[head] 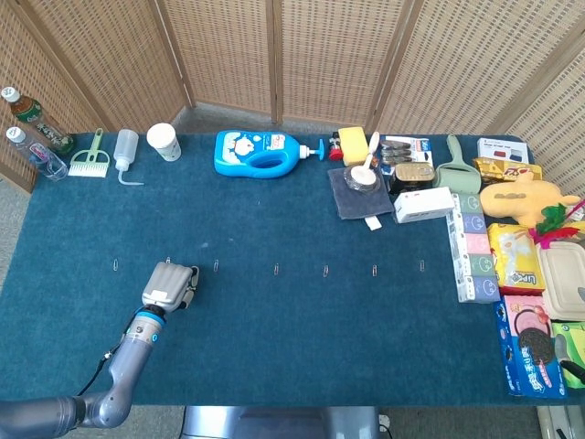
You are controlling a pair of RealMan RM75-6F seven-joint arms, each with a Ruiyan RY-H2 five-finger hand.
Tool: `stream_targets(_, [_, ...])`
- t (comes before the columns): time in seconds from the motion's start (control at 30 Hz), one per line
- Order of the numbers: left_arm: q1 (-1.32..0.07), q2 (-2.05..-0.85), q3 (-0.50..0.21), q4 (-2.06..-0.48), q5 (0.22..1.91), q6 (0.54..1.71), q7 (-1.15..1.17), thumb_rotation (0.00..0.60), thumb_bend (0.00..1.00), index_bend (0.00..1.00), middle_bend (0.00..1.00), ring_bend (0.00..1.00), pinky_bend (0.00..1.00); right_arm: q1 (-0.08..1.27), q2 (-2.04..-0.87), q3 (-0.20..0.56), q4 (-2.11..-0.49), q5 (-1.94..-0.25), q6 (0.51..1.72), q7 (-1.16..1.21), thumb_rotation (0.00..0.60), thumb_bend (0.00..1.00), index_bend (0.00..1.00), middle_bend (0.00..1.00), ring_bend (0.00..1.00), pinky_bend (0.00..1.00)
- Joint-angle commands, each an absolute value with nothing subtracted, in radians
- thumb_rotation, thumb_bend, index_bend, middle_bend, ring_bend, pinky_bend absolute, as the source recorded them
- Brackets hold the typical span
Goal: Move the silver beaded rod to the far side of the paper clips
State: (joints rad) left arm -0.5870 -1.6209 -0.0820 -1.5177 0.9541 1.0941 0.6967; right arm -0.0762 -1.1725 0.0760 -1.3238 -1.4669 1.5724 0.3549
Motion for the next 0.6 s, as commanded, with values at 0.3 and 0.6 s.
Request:
stream_targets(0.3, [-0.59,-1.62,-0.078,-1.511,0.936,1.097,0.706,0.6,0.35,0.5,1.0,1.0,1.0,-0.076,-1.172,0.078,-1.328,-1.464,1.57,0.349,0.6,0.5,0.0,0.14,0.11,0.16])
stream_targets(0.6, [-0.59,-1.612,-0.08,-1.516,0.938,1.11,0.699,0.6,0.38,0.58,1.0,1.0,1.0,-0.077,-1.175,0.082,-1.329,-1.468,1.579,0.348,0.6,0.5,0.0,0.14,0.11,0.16])
